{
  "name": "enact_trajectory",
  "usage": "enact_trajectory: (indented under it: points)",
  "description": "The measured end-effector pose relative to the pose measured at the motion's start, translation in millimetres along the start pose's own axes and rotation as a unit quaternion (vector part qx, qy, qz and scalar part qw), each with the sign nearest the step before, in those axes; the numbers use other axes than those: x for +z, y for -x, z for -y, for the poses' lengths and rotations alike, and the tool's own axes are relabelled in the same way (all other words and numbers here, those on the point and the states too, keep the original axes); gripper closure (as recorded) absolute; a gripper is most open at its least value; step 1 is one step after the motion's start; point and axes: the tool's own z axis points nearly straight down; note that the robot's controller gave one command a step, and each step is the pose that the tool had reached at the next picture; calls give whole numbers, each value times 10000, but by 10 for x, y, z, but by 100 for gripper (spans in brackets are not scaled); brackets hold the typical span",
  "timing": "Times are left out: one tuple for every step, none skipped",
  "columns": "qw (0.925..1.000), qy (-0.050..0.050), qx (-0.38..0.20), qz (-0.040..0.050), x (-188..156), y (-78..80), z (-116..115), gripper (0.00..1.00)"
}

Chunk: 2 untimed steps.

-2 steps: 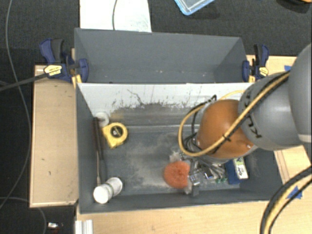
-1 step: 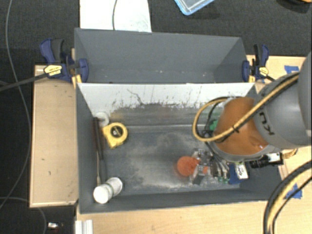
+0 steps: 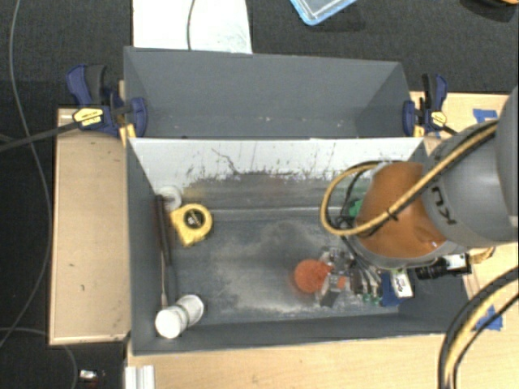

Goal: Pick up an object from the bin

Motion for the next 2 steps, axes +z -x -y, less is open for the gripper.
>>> enact_trajectory:
  points:
    - [9999, -4, -158, -28, -620, -42, -35, 100]
    - [9999, -7, -144, -45, -1447, 28, -61, 100]
